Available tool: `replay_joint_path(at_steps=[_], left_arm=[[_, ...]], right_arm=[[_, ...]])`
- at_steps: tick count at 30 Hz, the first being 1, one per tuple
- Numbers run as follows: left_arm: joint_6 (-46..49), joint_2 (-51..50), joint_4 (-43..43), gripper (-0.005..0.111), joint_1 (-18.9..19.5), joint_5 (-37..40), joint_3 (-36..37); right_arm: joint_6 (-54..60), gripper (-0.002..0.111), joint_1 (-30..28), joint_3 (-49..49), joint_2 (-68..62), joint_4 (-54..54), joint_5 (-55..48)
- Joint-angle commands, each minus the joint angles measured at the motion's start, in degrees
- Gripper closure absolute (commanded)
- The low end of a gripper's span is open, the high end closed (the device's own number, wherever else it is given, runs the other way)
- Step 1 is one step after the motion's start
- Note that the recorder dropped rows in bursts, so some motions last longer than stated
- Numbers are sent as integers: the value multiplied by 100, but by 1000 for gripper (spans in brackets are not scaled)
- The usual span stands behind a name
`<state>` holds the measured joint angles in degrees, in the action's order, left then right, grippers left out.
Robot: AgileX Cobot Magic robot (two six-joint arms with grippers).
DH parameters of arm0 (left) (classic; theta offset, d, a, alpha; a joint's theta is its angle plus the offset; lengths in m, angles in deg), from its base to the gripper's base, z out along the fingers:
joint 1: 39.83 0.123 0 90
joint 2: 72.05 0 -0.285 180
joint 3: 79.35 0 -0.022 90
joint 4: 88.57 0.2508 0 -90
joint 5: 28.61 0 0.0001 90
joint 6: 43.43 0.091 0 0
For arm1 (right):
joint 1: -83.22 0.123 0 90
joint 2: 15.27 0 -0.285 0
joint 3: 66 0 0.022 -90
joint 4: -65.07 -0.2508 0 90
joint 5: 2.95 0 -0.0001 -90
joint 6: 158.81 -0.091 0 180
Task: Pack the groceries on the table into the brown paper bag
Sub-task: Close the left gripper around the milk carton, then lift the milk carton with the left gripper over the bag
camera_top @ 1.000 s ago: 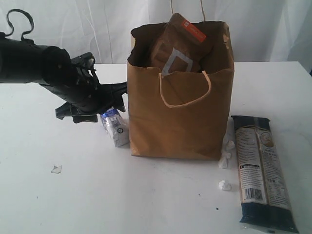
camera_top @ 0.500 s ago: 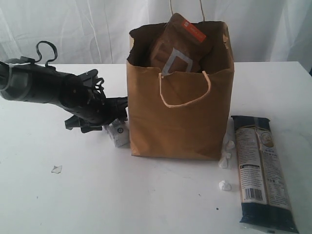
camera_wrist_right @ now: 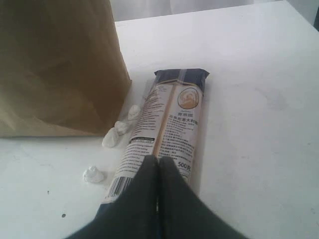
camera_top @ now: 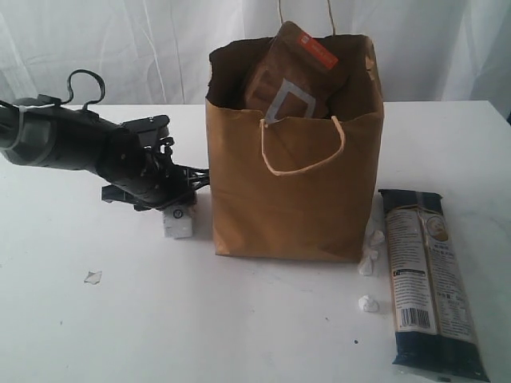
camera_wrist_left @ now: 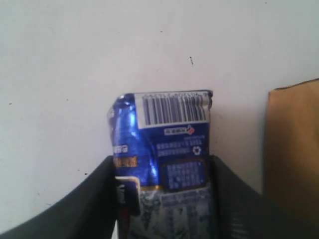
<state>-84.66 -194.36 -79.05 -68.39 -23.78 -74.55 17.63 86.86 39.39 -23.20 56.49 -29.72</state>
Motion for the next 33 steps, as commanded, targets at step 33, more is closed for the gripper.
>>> replay_joint_path(at_steps=[33], left_arm=[[2477,4443,-839,107,-41,-733,38]], right_arm=[[-14,108,-27,-50,9,24,10]])
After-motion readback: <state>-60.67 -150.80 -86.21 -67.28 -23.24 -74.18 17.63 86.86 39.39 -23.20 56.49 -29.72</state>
